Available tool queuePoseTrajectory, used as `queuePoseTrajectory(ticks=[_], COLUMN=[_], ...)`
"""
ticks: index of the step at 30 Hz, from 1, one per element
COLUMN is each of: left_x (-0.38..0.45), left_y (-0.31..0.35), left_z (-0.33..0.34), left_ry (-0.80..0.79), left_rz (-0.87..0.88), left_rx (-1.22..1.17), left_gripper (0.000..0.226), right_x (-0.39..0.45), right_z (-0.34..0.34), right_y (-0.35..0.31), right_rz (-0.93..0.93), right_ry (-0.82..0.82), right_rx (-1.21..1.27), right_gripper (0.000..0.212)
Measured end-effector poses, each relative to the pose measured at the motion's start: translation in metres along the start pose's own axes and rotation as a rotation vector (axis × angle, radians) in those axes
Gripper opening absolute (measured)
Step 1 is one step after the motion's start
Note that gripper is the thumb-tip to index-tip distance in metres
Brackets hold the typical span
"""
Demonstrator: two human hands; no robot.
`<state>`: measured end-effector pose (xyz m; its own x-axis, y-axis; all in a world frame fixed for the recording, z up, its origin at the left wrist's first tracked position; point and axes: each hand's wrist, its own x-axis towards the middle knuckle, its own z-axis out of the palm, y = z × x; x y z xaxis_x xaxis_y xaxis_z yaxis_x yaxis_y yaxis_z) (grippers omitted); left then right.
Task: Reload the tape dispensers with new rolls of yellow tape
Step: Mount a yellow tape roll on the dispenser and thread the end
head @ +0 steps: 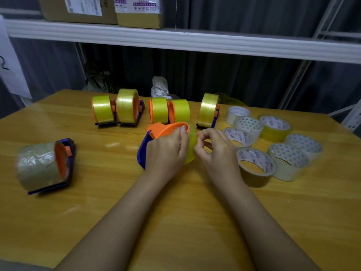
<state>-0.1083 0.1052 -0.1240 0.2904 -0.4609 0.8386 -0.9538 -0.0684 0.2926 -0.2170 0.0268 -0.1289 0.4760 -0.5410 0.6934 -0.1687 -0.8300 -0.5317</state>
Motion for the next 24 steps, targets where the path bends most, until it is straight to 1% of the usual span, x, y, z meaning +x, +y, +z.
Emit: queuePoseTrajectory(ticks=[5, 10, 13, 15, 18, 21, 24], left_x=[-0.0001, 0.0007, 0.0022, 0.0038, 0.0051, 0.0043, 0.0021], left_y=[-0.0015, -0.0029, -0.0056, -0.0066, -0.0063, -0.0049, -0.0046], left_z=[0.0003, -0.0019, -0.002, -0.0022, -0.004, -0.0023, -0.0002], left_ry=[-0.017, 0.008, 0.029, 0.033, 0.03, 0.041, 0.048], left_rz=[0.012, -0.056, -0.119, -0.141, -0.117, -0.075, -0.048], left_rx=[-0.014, -0.042, -0.129, -0.176, -0.161, -0.11, -0.111], left_gripper=[0.026, 0.031, 0.033, 0.034, 0.033, 0.031, 0.032], right_x=[-0.0005, 0.0012, -0.0004, -0.0002, 0.0019, 0.0026, 0.0021], right_z=[-0.002, -0.0063, -0.0074, -0.006, -0.0069, -0.0099, -0.0081], right_y=[0.0003, 0.0003, -0.0019, -0.0026, -0.0028, -0.0011, -0.0014], right_rz=[0.068, 0.163, 0.083, 0.023, 0.02, -0.017, -0.045], right_ry=[-0.014, 0.04, 0.096, 0.102, 0.099, 0.102, 0.1], right_rx=[0.057, 0.204, 0.237, 0.234, 0.242, 0.169, 0.091], right_gripper=[0.006, 0.009, 0.012, 0.015, 0.015, 0.011, 0.008])
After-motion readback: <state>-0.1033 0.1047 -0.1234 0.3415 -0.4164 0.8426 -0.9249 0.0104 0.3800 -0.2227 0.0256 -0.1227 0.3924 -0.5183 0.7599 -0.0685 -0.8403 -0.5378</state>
